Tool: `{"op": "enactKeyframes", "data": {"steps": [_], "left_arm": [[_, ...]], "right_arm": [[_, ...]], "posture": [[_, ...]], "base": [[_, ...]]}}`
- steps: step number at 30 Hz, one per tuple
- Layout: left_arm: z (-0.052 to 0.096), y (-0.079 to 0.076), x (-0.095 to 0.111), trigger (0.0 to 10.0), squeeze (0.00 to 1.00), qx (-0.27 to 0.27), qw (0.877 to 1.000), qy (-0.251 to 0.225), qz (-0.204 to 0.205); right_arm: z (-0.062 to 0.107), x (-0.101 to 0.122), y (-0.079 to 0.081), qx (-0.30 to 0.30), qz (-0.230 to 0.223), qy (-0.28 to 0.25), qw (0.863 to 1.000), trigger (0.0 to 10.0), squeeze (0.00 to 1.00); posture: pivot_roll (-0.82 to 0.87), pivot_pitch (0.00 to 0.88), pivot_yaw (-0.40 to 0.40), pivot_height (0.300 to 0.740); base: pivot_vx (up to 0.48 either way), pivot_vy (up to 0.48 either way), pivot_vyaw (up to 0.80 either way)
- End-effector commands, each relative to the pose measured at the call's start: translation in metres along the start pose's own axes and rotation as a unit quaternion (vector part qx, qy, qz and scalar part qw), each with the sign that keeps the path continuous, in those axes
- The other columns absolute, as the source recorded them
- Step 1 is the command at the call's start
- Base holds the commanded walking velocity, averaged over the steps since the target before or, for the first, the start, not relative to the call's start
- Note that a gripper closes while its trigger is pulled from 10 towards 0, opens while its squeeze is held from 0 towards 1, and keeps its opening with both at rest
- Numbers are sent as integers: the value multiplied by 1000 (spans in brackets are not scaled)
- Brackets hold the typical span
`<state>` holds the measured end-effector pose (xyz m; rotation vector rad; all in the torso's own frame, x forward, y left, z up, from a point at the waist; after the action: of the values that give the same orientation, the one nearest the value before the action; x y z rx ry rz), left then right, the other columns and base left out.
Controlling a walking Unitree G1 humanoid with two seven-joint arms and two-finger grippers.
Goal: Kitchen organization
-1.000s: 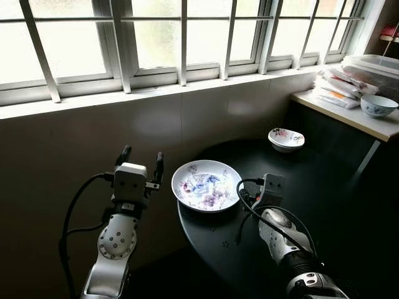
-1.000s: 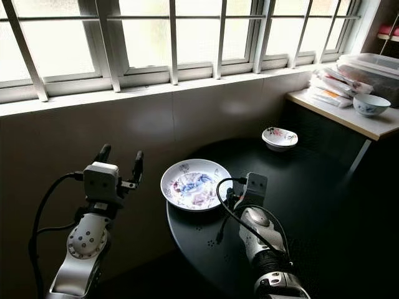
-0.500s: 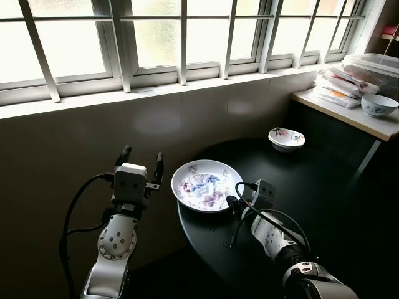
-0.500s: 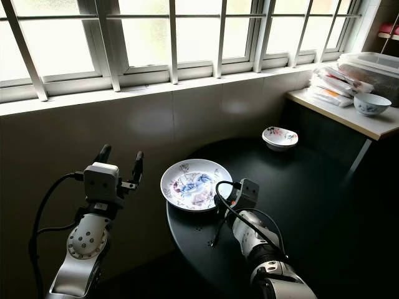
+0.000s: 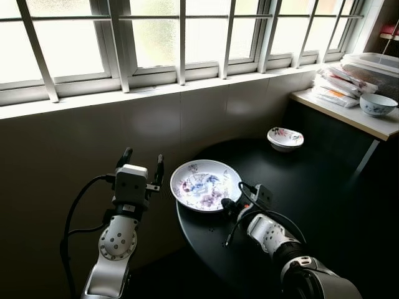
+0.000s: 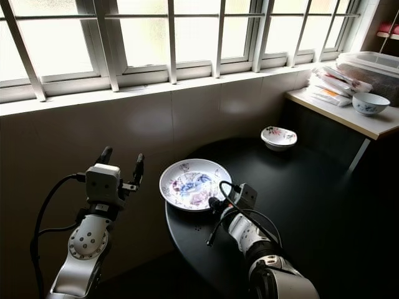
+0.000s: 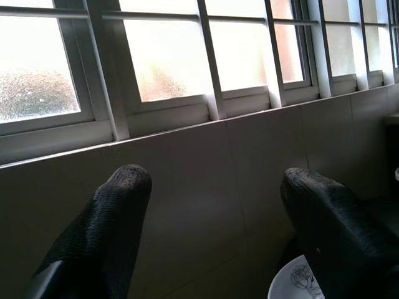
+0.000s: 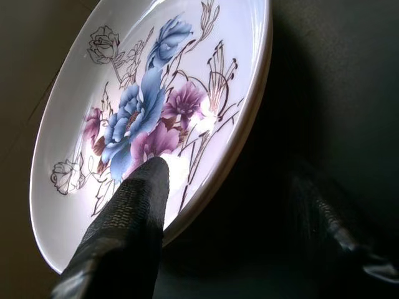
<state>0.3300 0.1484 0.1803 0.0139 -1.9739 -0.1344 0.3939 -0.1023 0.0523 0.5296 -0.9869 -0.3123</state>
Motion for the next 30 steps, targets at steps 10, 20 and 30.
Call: {"op": "enactKeyframes", "data": {"steps": [10, 20, 30], "left_arm": [[0, -3, 0, 10000, 0, -7, 1000, 1, -9], [0, -3, -2, 10000, 0, -9, 1000, 3, -11], [2, -3, -3, 10000, 0, -8, 1000, 6, -10]], "right_arm": [[2, 1, -16, -60, -60, -10, 996, 0, 0], [9, 26, -41, -150, -102, -60, 982, 0, 0], [19, 62, -30, -197, -57, -119, 971, 0, 0]], "posture": [[42, 0, -41, 736], [38, 0, -38, 736], [29, 0, -37, 736]], "base": [[0, 0, 0], [0, 0, 0], [0, 0, 0]]}}
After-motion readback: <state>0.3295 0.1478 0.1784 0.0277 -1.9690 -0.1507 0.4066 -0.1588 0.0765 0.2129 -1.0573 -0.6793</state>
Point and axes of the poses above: a point about 5 cm out from each wrist's last joint towards the gripper, its own z axis pointing back from the gripper into the wrist, its own x axis along the axis of the wrist's last joint, y = z × x, the point moved 4 cm from there along -z, pointing out of the wrist towards the gripper, and after that the axes turned 7 degrees about z, right-handed, at the moved point
